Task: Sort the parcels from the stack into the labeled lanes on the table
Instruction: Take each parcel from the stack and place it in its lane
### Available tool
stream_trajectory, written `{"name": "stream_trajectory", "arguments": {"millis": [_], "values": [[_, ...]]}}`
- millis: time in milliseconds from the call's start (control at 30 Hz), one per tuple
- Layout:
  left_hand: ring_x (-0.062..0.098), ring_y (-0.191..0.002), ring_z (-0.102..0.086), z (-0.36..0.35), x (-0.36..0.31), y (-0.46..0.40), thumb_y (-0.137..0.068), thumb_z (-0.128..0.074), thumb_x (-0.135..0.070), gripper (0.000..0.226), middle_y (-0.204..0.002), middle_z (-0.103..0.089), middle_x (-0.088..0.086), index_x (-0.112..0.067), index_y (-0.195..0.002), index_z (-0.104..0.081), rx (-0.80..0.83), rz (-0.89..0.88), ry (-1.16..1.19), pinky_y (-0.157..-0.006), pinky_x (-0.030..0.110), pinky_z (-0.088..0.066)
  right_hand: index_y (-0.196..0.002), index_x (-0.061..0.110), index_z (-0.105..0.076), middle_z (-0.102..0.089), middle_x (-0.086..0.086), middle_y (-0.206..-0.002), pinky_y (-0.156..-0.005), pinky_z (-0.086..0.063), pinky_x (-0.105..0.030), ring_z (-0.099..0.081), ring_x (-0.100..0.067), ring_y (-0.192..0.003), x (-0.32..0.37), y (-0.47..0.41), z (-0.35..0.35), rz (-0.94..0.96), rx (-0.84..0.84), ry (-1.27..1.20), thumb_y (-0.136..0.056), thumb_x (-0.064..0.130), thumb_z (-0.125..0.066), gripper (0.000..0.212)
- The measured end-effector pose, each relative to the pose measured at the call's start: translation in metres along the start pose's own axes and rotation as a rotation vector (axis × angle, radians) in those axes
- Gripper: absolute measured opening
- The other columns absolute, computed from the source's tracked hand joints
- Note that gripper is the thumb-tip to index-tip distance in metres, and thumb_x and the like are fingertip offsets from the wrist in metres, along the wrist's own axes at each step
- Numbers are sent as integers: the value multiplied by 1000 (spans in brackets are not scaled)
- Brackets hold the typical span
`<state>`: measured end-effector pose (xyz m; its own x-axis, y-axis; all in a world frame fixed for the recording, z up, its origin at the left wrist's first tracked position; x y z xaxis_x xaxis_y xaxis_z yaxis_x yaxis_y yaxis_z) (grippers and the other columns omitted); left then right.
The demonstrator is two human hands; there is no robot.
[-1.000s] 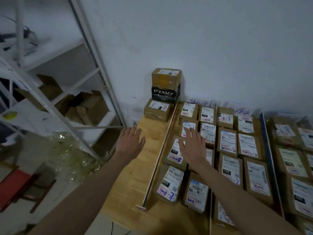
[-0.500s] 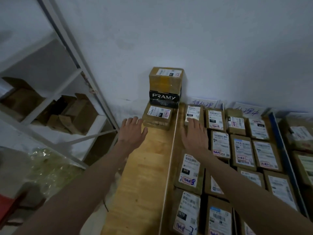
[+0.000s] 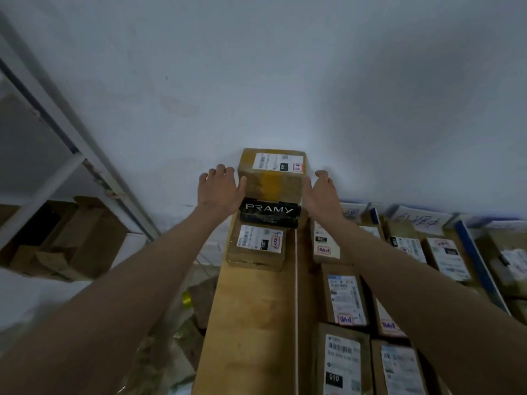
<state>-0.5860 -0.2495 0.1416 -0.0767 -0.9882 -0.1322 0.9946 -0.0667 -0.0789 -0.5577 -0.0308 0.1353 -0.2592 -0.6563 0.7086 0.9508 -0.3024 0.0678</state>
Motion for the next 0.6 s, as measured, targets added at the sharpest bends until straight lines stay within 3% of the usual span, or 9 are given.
{"name": "stream_trajectory", "arguments": {"millis": [133,267,367,467,533,600], "values": [[32,-125,-49,-13,-5,-38,-103,-26,-51,59,-135,-53,13,-8,-136,-49,36,50,49,-107,46,-34,-145,6,-33,-48,-16,-139,-85,-41,-31,-53,-29,-119,11,-40,-10,-110,41,-109,-106,43,-32,54],[31,-113,-56,-28,-13,-51,-101,-32,-53,57,-125,-58,14,-7,-129,-52,95,159,228,-96,45,-44,-137,7,-41,-55,-12,-133,-83,-48,-33,-55,-20,-100,4,-59,-30,-187,116,-144,-107,35,-35,42],[28,-105,-59,-35,-16,-47,-97,-43,-52,54,-121,-61,11,-8,-127,-52,67,221,467,-89,45,-51,-129,11,-46,-58,-11,-133,-95,-53,-43,-60,-24,-106,0,-59,-36,-210,86,-173,-105,31,-38,32],[23,-105,-59,-29,-17,-33,-96,-51,-49,52,-123,-60,6,-10,-131,-49,17,254,685,-85,39,-51,-129,14,-45,-59,-9,-134,-84,-56,-36,-62,-24,-108,0,-38,-29,-187,73,-244,-103,31,-44,31],[21,-108,-56,-19,-18,-19,-97,-54,-47,52,-124,-57,4,-12,-135,-47,-25,281,838,-90,37,-50,-141,16,-37,-57,-6,-136,-69,-51,-22,-61,-20,-109,0,-8,-18,-173,91,-386,-101,26,-53,45],[17,-106,-54,-9,-18,-3,-97,-56,-43,44,-119,-56,-1,-16,-130,-50,-54,317,995,-83,26,-49,-152,24,-20,-56,0,-133,-72,-54,-23,-58,-17,-115,-4,35,-6,-158,124,-564,-94,20,-64,73]]}}
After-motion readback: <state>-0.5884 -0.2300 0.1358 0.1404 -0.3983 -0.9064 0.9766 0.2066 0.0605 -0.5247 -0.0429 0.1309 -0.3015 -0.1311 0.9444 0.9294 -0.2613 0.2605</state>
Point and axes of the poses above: each hand's wrist, its own y-axis away from the middle knuckle, its own z-axis out of the back of the hand, x = y × z, the point moved 2 cm from there along -y, towards the middle knuckle
